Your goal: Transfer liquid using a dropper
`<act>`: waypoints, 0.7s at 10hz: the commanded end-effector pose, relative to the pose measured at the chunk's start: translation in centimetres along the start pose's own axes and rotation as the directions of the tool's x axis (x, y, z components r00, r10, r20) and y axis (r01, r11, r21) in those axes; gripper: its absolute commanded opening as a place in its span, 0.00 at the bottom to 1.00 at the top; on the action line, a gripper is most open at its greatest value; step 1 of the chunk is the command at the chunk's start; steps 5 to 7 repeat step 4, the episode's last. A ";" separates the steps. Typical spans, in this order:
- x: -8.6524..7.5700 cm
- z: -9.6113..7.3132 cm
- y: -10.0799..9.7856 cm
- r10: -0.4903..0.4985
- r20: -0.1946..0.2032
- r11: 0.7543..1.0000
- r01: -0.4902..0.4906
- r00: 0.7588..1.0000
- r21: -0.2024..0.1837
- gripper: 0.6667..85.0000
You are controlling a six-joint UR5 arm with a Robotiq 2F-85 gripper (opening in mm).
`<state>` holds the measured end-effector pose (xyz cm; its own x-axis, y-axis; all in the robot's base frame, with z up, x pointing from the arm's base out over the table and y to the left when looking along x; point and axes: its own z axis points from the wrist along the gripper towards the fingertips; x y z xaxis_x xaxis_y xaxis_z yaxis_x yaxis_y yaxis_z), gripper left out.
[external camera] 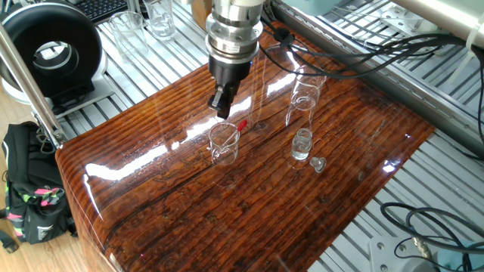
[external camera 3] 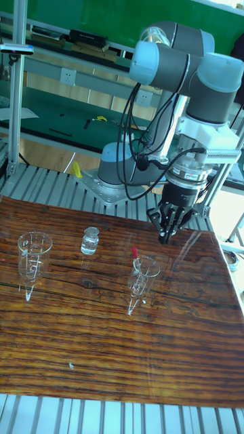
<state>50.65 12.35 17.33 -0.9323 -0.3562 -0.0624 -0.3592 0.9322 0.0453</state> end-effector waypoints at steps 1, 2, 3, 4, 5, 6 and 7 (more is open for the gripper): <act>-0.9 -0.4 0.5 0.031 0.012 1.000 -0.031 0.999 0.001 0.18; -1.0 -0.4 0.5 0.034 0.014 0.999 -0.034 0.999 0.003 0.18; -1.2 -0.4 0.6 0.038 0.019 0.999 -0.038 0.999 0.003 0.18; -1.3 -0.4 0.7 0.042 0.022 0.999 -0.042 0.999 0.001 0.18; -1.3 -0.4 0.7 0.042 0.022 0.999 -0.042 0.999 0.001 0.18; -1.3 -0.4 0.7 0.042 0.022 0.999 -0.042 0.999 0.001 0.18; -1.3 -0.4 0.7 0.042 0.022 0.999 -0.042 0.999 0.001 0.18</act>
